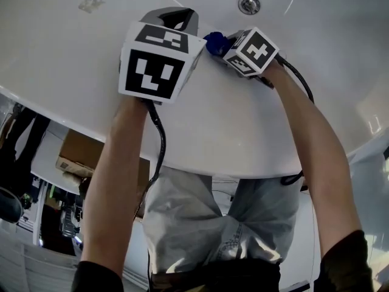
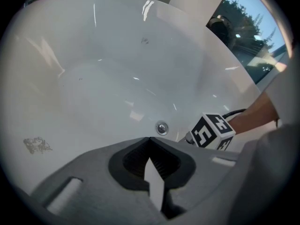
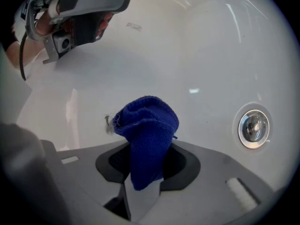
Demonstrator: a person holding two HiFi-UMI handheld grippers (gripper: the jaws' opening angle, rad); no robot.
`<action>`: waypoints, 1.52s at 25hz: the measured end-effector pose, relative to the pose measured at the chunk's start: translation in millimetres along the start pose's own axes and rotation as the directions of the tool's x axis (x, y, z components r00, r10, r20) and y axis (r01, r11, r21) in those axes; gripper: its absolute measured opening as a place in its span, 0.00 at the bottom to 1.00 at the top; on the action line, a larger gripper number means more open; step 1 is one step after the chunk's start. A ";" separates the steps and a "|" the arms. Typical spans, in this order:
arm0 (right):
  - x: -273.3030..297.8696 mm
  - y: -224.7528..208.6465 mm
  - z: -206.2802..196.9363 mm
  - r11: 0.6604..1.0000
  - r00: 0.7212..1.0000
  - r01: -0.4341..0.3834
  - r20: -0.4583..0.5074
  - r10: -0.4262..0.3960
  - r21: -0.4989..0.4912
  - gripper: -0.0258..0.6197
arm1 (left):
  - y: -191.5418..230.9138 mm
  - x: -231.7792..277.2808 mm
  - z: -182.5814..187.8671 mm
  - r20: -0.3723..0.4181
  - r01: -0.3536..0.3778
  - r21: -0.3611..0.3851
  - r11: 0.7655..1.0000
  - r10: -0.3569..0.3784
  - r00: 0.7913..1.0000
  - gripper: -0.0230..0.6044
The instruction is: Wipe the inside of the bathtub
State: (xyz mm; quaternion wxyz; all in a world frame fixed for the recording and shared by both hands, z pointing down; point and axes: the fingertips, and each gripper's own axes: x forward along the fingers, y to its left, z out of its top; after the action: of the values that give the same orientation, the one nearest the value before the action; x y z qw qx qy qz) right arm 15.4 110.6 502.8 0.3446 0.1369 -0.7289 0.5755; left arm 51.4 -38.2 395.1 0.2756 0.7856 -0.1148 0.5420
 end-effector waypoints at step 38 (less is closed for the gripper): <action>41.7 315.5 -3.9 0.846 0.905 -0.421 -0.082 0.418 -0.327 0.25 | 26.4 -63.8 -153.8 -0.009 -0.046 -0.015 0.999 0.046 0.999 0.04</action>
State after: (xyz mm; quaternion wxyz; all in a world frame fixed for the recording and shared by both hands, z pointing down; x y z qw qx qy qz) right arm -201.5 217.2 295.7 0.2318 -0.0889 -0.8274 0.5038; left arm -107.1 18.3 385.0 0.2696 0.7782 -0.1356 0.5507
